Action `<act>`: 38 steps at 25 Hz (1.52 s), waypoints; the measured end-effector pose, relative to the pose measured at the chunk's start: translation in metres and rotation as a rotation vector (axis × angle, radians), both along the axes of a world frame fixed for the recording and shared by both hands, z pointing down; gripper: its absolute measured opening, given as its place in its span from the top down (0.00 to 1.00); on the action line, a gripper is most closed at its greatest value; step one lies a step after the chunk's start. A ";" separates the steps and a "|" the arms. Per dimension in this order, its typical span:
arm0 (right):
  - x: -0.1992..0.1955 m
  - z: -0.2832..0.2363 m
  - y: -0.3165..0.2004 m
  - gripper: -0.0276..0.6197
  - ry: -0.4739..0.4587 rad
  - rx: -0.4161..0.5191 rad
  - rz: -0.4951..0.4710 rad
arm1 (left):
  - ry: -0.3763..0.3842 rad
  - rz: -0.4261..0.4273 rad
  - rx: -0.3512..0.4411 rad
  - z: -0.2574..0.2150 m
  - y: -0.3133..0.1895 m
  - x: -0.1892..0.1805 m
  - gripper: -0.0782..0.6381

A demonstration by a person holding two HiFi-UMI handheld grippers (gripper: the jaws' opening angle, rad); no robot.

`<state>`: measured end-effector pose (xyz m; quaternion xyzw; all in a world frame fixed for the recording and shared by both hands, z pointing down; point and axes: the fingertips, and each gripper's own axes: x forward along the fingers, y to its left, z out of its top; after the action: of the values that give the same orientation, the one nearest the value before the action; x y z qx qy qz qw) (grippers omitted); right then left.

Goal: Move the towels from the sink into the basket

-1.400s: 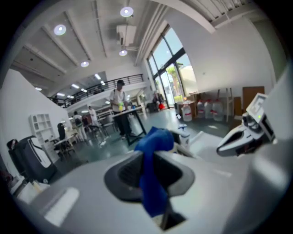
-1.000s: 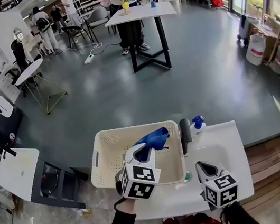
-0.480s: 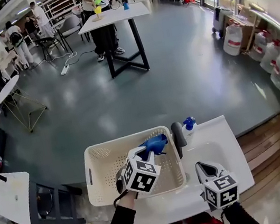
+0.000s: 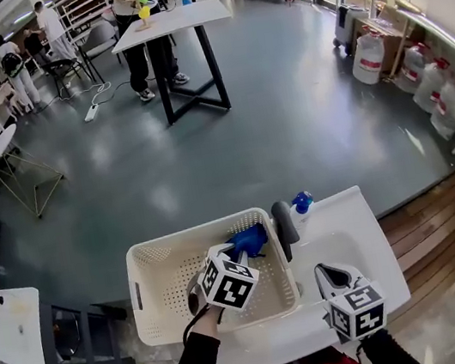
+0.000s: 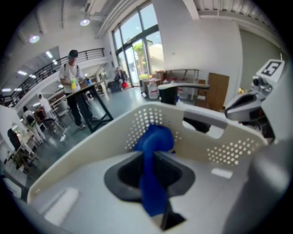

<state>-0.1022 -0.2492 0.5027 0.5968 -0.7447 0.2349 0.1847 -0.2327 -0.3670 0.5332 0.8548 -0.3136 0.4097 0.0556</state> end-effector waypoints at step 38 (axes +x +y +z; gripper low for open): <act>0.001 -0.001 -0.002 0.95 0.005 -0.004 -0.042 | -0.026 -0.001 -0.040 0.013 0.007 0.017 0.66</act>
<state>-0.1010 -0.2507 0.5016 0.5812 -0.7561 0.2311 0.1924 -0.2158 -0.3604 0.5462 0.8481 -0.3062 0.4269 0.0689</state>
